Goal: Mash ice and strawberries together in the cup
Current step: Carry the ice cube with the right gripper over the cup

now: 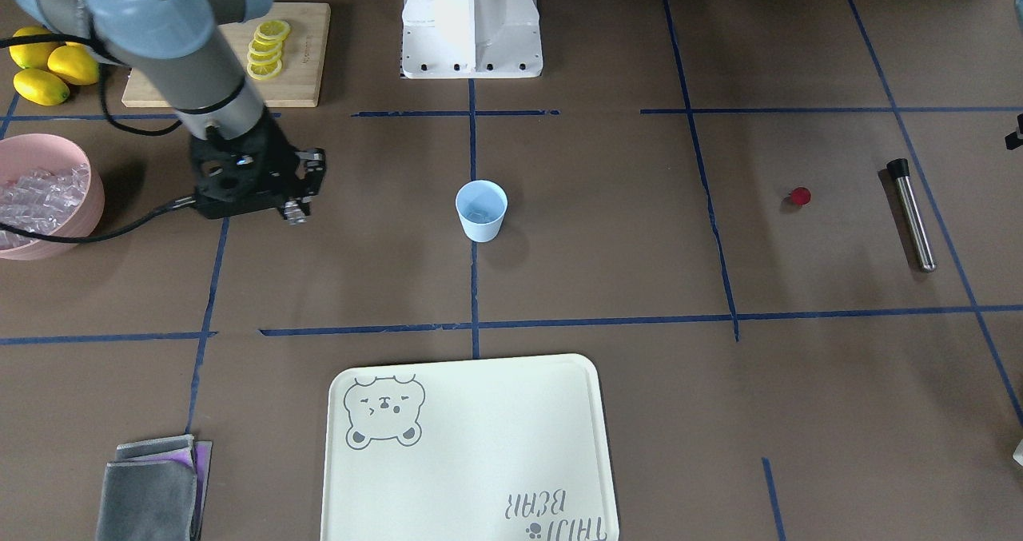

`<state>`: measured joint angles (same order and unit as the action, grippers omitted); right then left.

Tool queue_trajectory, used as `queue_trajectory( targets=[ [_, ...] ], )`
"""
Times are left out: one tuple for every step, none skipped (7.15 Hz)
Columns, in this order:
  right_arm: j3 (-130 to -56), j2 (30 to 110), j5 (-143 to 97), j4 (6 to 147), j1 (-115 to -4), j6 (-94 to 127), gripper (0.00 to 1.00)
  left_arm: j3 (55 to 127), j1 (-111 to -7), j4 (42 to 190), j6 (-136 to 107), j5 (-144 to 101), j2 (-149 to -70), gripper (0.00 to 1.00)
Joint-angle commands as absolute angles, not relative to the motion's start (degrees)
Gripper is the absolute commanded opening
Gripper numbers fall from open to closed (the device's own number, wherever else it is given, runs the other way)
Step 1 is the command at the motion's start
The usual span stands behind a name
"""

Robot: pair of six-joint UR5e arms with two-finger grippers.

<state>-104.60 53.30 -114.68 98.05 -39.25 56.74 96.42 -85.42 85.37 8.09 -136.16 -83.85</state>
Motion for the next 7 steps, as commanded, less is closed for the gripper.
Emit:
queue_trajectory(
  targets=[
    [-97.06,43.27,-108.4,98.35,-31.59,66.68,0.0,96.42,-85.34,85.43,8.09,-136.14,-83.85,1.0],
    [-95.38,41.85,-105.67,98.26,-29.2,68.54,0.0,96.42,-85.34,85.43,8.09,-136.14,-83.85,1.0],
    [-92.84,39.49,-104.6,98.09,-28.22,70.47,0.0,96.42,-85.34,85.43,8.09,-136.14,-83.85,1.0],
    [-90.64,37.81,-104.42,98.0,-27.86,70.75,0.0,96.42,-85.34,85.34,8.09,-136.14,-83.85,1.0],
    [-90.7,37.97,-104.41,98.09,-27.69,70.66,0.0,96.33,-85.34,85.34,8.09,-136.14,-83.85,1.0],
    [-90.62,38.14,-104.41,98.09,-27.51,70.49,0.06,96.24,-85.34,85.34,8.09,-136.14,-83.85,1.0],
    [-90.62,38.84,-104.15,98.09,-27.42,70.75,0.93,96.15,-85.34,85.34,8.09,-136.14,-83.85,1.0]
  ],
)
